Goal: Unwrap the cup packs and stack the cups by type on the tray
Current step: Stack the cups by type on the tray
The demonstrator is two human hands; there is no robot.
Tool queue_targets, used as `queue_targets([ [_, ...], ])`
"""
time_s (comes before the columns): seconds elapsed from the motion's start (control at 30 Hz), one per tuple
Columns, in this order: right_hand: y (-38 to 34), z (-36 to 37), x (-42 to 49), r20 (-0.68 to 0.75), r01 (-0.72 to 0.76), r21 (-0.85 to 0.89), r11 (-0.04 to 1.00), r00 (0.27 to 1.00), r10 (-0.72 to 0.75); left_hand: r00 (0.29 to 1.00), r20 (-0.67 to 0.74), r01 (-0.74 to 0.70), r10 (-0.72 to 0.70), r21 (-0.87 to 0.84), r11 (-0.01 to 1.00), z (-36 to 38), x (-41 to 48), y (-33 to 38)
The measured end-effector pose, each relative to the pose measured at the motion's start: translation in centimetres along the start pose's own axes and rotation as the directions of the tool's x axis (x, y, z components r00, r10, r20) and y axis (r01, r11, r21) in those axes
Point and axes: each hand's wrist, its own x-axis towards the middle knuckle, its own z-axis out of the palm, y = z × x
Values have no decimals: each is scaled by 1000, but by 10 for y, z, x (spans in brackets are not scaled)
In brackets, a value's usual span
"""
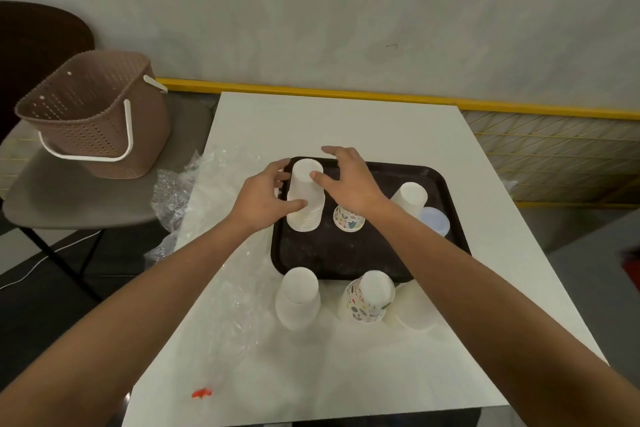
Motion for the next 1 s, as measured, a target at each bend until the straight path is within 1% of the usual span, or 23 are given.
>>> queue_targets([
  [0.1,-6,-9,-13,3,40,35,999,999,-40,1000,5,-17,17,-34,999,-9,-21,2],
  [0.2,-10,-14,-29,82,95,26,995,992,-97,995,92,-23,23,-10,1000,-15,-46,0],
  [0.3,-12,-13,-45,140,115,54,992,983,-121,982,188,10,-5,-25,1000,-16,-69,-3],
  [0.37,-11,-9,-56,186,125,40,991,974,-130,970,244,9,-7,-6,1000,-12,-86,-5],
  [0.47,-8,-2,-72,274,124,12,992,954,-122,959,283,1,-15,50,999,-4,-106,-6],
  [0.57,-6,4,-85,344,111,6,994,933,-106,953,300,5,-26,70,998,5,-120,-8],
  [0.67,-5,11,-96,391,109,-4,994,915,-99,954,300,-24,-10,108,994,15,-129,-12],
  [0.77,-6,17,-105,434,141,-56,988,895,-103,961,276,-26,-17,154,988,24,-134,-14],
  [1.0,-4,27,-121,488,210,-140,968,865,-117,974,222,13,-41,127,992,34,-137,-23],
])
